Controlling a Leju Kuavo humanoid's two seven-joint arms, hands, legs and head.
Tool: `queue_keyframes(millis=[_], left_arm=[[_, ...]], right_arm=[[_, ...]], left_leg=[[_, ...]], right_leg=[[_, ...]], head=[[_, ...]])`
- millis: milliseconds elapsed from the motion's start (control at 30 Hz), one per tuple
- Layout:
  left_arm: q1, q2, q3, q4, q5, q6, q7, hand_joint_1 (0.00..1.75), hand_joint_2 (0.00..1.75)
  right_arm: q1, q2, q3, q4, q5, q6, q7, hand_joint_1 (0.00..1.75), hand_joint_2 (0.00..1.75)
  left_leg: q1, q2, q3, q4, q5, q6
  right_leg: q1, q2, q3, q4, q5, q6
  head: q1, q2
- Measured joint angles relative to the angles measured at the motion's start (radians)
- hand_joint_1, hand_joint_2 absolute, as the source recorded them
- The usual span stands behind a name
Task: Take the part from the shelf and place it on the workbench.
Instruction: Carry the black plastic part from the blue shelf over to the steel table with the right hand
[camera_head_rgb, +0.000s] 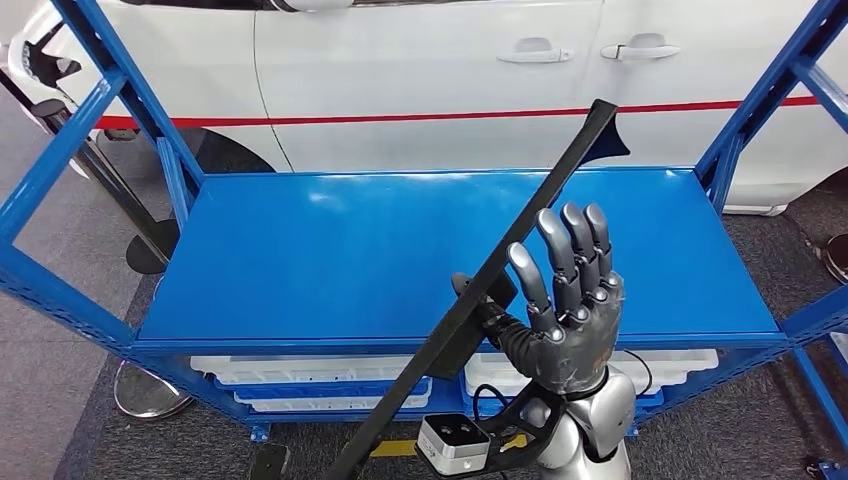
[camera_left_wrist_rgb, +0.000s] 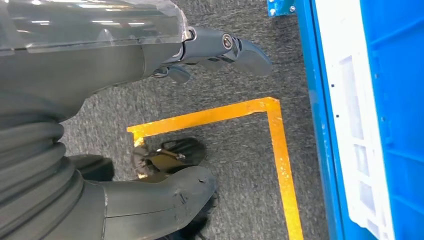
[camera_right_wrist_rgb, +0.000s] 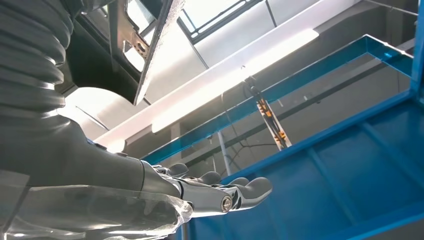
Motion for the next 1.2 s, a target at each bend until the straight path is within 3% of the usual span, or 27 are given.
queue_keyframes(millis=[33, 100, 133, 167, 233, 300, 333, 367, 400, 467, 533, 633, 700, 733, 833, 867, 900, 933, 1033, 1100, 1200], left_arm=[[-0.001, 0.000, 0.000, 0.000, 0.006, -0.006, -0.002, 0.00, 0.87], [0.000, 0.000, 0.002, 0.000, 0.018, -0.020, -0.007, 0.00, 0.00], [0.002, 0.000, 0.002, 0.000, 0.023, -0.025, -0.009, 0.00, 0.00], [0.002, 0.000, 0.003, 0.000, 0.025, -0.027, -0.010, 0.00, 0.00], [0.000, 0.000, 0.003, 0.000, 0.027, -0.027, -0.011, 0.00, 0.00], [0.000, 0.000, 0.005, 0.000, 0.027, -0.026, -0.011, 0.00, 0.00], [0.000, 0.000, 0.006, 0.000, 0.027, -0.025, -0.011, 0.00, 0.00], [0.000, 0.000, 0.008, 0.000, 0.027, -0.024, -0.011, 0.00, 0.00], [0.001, 0.000, 0.008, 0.000, 0.027, -0.022, -0.011, 0.00, 0.00], [0.000, 0.000, 0.009, 0.000, 0.026, -0.020, -0.011, 0.00, 0.00], [0.000, 0.000, 0.009, 0.000, 0.024, -0.018, -0.011, 0.00, 0.00], [-0.001, 0.001, 0.010, 0.000, 0.020, -0.017, -0.013, 0.00, 0.00], [-0.001, 0.000, 0.011, 0.000, 0.019, -0.016, -0.014, 0.00, 0.00], [-0.002, 0.000, 0.011, 0.000, 0.019, -0.016, -0.015, 0.00, 0.44], [-0.001, 0.001, 0.014, 0.000, 0.019, -0.016, -0.016, 0.00, 1.75], [0.000, 0.001, 0.015, 0.000, 0.019, -0.016, -0.016, 0.00, 1.75], [0.001, 0.001, 0.017, 0.000, 0.019, -0.016, -0.016, 0.00, 1.75], [0.001, 0.001, 0.017, 0.000, 0.019, -0.016, -0.016, 0.00, 1.75], [-0.002, 0.001, 0.019, 0.000, 0.019, -0.017, -0.018, 0.00, 1.75], [-0.002, 0.001, 0.020, 0.000, 0.018, -0.018, -0.020, 0.00, 1.75], [0.000, 0.001, 0.020, 0.000, 0.000, 0.003, -0.015, 0.00, 1.75]], right_arm=[[0.000, 0.000, 0.000, 0.001, -0.003, 0.000, 0.000, 0.14, 1.75], [0.000, 0.000, 0.000, 0.002, -0.009, 0.000, 0.000, 1.02, 1.75], [0.000, 0.000, 0.000, 0.002, -0.010, 0.000, 0.001, 1.45, 1.75], [0.000, 0.000, 0.000, 0.002, -0.011, 0.000, 0.001, 1.75, 1.75], [0.000, 0.000, 0.000, 0.004, -0.013, 0.000, 0.002, 1.75, 1.75], [0.000, 0.000, 0.000, 0.007, -0.018, 0.000, 0.001, 1.75, 1.75], [0.000, -0.001, 0.000, 0.009, -0.020, 0.000, 0.000, 1.75, 1.75], [0.001, -0.001, 0.000, 0.011, -0.022, 0.000, 0.000, 1.75, 1.75], [0.001, -0.001, 0.000, 0.012, -0.024, 0.000, 0.000, 1.75, 1.75], [0.001, -0.001, 0.000, 0.012, -0.025, 0.000, 0.000, 1.75, 1.75], [0.001, -0.001, 0.000, 0.013, -0.026, 0.000, 0.000, 1.75, 1.75], [0.001, -0.001, 0.000, 0.013, -0.027, 0.000, 0.000, 1.75, 1.75], [0.001, 0.000, 0.000, 0.013, -0.027, 0.000, 0.000, 1.75, 1.75], [0.001, 0.000, 0.000, 0.013, -0.026, 0.000, 0.000, 1.75, 1.75], [0.001, 0.000, 0.000, 0.014, -0.026, 0.000, 0.000, 1.75, 1.75], [0.001, 0.000, 0.000, 0.014, -0.026, 0.000, 0.000, 1.75, 1.75], [0.001, 0.000, 0.000, 0.015, -0.026, 0.000, 0.000, 1.75, 1.75], [0.001, 0.000, 0.000, 0.015, -0.026, 0.000, 0.000, 1.75, 1.75], [0.001, 0.001, 0.000, 0.016, -0.027, 0.000, 0.000, 1.75, 1.75], [0.001, 0.001, 0.000, 0.016, -0.028, 0.000, 0.000, 1.75, 1.75], [0.001, 0.001, 0.000, 0.016, -0.031, 0.000, 0.000, 1.75, 1.75]], left_leg=[[-0.002, 0.000, 0.019, -0.042, 0.011, 0.006], [-0.007, -0.002, 0.025, -0.059, 0.011, 0.017], [-0.005, -0.002, 0.025, -0.062, 0.014, 0.023], [-0.003, -0.001, 0.027, -0.066, 0.017, 0.030], [0.001, 0.000, 0.030, -0.075, 0.023, 0.043], [0.000, 0.002, 0.028, -0.075, 0.024, 0.048], [-0.001, 0.002, 0.027, -0.074, 0.023, 0.049], [-0.001, 0.002, 0.027, -0.073, 0.023, 0.049], [-0.001, 0.002, 0.027, -0.071, 0.022, 0.049], [-0.001, 0.000, 0.030, -0.069, 0.019, 0.046], [-0.005, -0.002, 0.029, -0.065, 0.015, 0.038], [-0.008, -0.001, 0.028, -0.065, 0.014, 0.022], [-0.005, 0.000, 0.021, -0.045, -0.003, 0.011], [-0.003, 0.000, 0.006, -0.011, -0.025, 0.006], [0.000, 0.000, -0.081, 0.176, -0.114, -0.006], [0.000, 0.000, -0.102, 0.218, -0.124, -0.008], [0.000, 0.000, -0.106, 0.226, -0.115, -0.008], [0.000, 0.000, -0.092, 0.193, -0.087, -0.007], [-0.002, 0.000, -0.004, -0.001, 0.005, 0.005], [-0.006, -0.001, 0.019, -0.055, 0.014, 0.015], [-0.004, -0.002, 0.022, -0.066, 0.021, 0.032]], right_leg=[[0.002, 0.000, -0.001, 0.002, -0.001, 0.004], [0.004, 0.000, -0.004, 0.002, 0.001, 0.014], [0.004, 0.000, -0.004, 0.001, 0.001, 0.019], [0.003, 0.000, -0.005, 0.006, -0.004, 0.024], [0.002, 0.000, -0.031, 0.066, -0.044, 0.033], [-0.001, -0.001, -0.091, 0.192, -0.108, 0.040], [-0.002, -0.001, -0.119, 0.249, -0.127, 0.042], [-0.003, -0.001, -0.133, 0.276, -0.127, 0.043], [-0.004, -0.001, -0.129, 0.265, -0.109, 0.043], [-0.004, -0.001, -0.070, 0.145, -0.041, 0.038], [0.000, -0.001, -0.016, 0.032, -0.002, 0.030], [0.003, 0.003, -0.007, 0.004, 0.000, 0.016], [0.001, 0.002, -0.005, -0.002, 0.003, 0.004], [-0.001, 0.001, -0.004, -0.005, 0.005, -0.001], [0.000, -0.002, -0.004, -0.005, 0.005, -0.009], [0.000, -0.002, -0.004, -0.005, 0.005, -0.009], [0.001, -0.002, -0.003, -0.005, 0.005, -0.009], [0.001, -0.001, -0.003, -0.004, 0.004, -0.008], [0.004, 0.001, -0.004, 0.002, 0.001, -0.002], [0.007, 0.001, -0.007, 0.005, 0.000, 0.007], [0.005, 0.000, -0.011, 0.014, -0.007, 0.021]], head=[[0.000, 0.000], [0.000, 0.000], [0.000, 0.000], [0.000, 0.000], [0.000, 0.000], [0.000, 0.000], [0.000, 0.000], [0.000, 0.000], [0.000, 0.000], [0.000, 0.000], [0.000, 0.000], [0.000, 0.000], [0.000, 0.000], [0.000, 0.000], [0.000, 0.000], [0.000, 0.000], [0.000, 0.000], [0.000, 0.000], [0.000, 0.000], [0.000, 0.000], [0.000, 0.000]])
